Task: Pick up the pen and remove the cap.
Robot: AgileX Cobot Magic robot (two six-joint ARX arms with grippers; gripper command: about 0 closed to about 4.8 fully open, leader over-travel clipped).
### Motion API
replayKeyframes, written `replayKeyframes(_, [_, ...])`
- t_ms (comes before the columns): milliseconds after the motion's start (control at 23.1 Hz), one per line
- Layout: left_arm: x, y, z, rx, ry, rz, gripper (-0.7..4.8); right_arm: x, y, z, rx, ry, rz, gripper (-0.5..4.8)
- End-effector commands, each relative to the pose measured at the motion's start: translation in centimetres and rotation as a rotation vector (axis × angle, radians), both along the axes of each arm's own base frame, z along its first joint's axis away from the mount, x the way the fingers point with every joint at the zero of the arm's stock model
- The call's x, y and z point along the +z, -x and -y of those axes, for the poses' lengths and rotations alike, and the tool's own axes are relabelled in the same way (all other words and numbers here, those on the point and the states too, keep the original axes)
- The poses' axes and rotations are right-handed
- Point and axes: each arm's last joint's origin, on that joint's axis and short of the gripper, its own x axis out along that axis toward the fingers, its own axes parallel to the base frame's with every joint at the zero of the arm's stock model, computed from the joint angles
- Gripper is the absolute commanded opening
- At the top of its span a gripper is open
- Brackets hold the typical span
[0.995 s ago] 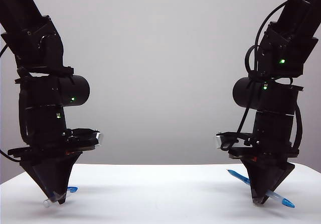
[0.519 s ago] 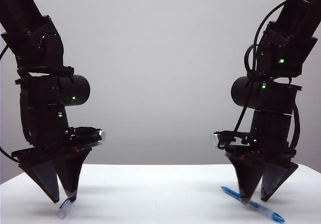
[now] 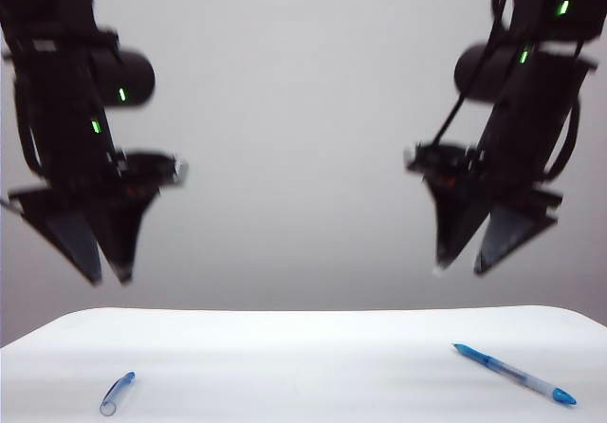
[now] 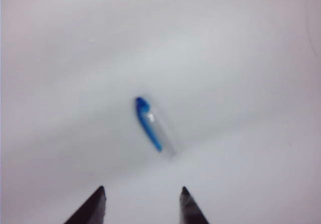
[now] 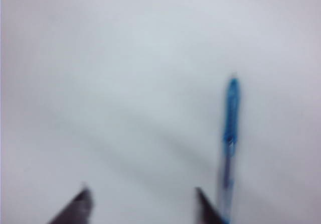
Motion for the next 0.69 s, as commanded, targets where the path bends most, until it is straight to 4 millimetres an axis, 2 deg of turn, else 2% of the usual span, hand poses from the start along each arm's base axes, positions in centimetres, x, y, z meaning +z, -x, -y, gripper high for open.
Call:
replayKeyframes(43, [3.9,1.9,-0.8,-0.014,-0.046,0.096,1.84,3.7,1.9,0.5,0.003,-0.027,0.045,1.0])
replayKeyframes(87, [4.9,2.5,-1.0,-0.015,-0.051,0.123,1.83,4.4,2.3,0.7,0.004,-0.031,0.06,0.41])
replayKeyframes(130, [6.7,3.6,-1.4,-0.01,-0.054,0.176,1.82,5.8,3.0,0.9,0.004,-0.042,0.094,0.01])
replayKeyframes(260, [11.3,7.5,-2.9,0.026,-0.094,0.321,1.58,9.9,5.6,1.7,-0.003,-0.082,0.21,-0.01])
replayKeyframes(303, [13.2,9.6,-3.7,0.05,-0.115,0.389,1.06,11.8,7.1,2.2,-0.015,-0.106,0.275,-0.01])
replayKeyframes(346, [14.3,11.0,-4.1,0.067,-0.121,0.441,0.83,13.0,8.1,2.6,-0.024,-0.12,0.321,-0.01])
replayKeyframes(433, [17.2,15.2,-5.6,0.12,-0.102,0.623,0.73,16.6,11.1,4.1,-0.072,-0.176,0.5,-0.01])
replayKeyframes(519, [18.2,17.3,-6.4,0.148,-0.095,0.709,0.65,18.0,12.8,4.8,-0.123,-0.213,0.635,-0.01])
replayKeyframes(563, [18.8,19.3,-7.0,0.179,-0.066,0.79,0.65,18.6,14.6,5.5,-0.189,-0.251,0.785,-0.01])
replayKeyframes(692, [18.8,22.2,-8.0,0.251,-0.028,0.945,0.65,17.6,17.5,6.5,-0.254,-0.273,0.956,-0.01])
